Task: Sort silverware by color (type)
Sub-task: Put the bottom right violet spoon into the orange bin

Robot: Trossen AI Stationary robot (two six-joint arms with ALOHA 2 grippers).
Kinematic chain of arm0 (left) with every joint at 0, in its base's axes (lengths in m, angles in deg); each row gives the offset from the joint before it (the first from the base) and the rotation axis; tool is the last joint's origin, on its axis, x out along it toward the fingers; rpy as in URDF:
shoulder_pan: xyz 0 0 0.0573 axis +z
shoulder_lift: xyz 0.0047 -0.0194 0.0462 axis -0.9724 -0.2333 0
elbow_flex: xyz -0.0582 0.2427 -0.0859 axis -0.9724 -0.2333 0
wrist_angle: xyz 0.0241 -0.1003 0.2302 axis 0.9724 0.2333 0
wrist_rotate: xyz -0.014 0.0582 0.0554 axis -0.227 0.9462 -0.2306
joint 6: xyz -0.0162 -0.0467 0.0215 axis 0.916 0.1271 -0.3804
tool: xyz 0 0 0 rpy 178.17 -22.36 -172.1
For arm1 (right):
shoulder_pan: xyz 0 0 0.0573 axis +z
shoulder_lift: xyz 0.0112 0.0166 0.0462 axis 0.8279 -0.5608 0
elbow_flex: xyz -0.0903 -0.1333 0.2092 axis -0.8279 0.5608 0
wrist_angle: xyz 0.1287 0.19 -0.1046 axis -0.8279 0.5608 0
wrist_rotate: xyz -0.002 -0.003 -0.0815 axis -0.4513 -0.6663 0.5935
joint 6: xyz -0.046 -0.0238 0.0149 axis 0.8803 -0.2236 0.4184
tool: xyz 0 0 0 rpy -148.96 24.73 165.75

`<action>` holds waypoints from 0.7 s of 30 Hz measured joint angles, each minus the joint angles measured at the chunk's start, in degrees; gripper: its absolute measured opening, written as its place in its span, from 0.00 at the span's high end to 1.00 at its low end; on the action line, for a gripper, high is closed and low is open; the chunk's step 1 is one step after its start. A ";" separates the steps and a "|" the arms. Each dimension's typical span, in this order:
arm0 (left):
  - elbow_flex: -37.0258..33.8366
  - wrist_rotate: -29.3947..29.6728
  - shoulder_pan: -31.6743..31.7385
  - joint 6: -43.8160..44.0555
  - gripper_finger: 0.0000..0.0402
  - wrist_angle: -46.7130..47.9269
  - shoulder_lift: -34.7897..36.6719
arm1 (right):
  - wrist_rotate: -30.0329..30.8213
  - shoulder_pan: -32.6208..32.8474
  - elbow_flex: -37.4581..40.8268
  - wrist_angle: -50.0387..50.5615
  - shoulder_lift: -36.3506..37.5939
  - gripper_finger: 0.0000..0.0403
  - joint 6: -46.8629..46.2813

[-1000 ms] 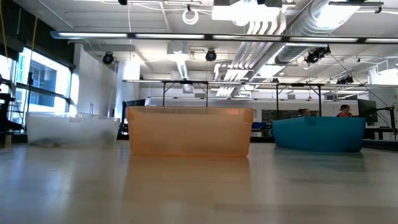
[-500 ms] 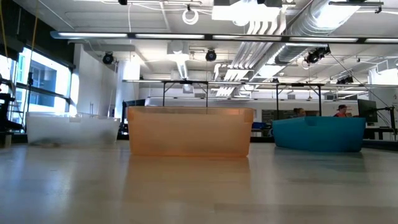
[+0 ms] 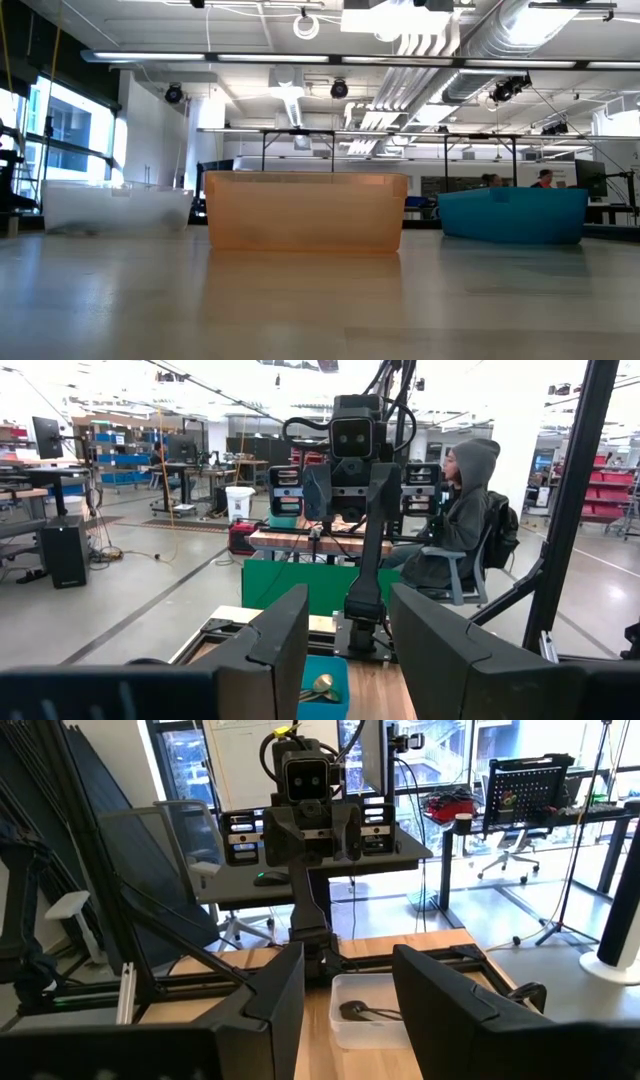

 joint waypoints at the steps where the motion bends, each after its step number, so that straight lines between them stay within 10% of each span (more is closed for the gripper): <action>1: 0.00 0.00 0.00 -0.01 0.67 0.00 0.00 | -0.01 0.00 0.00 0.00 0.00 0.65 -0.15; 21: 0.00 0.00 0.00 0.00 0.67 -0.01 0.00 | 0.22 0.01 0.00 0.00 0.00 0.65 -1.82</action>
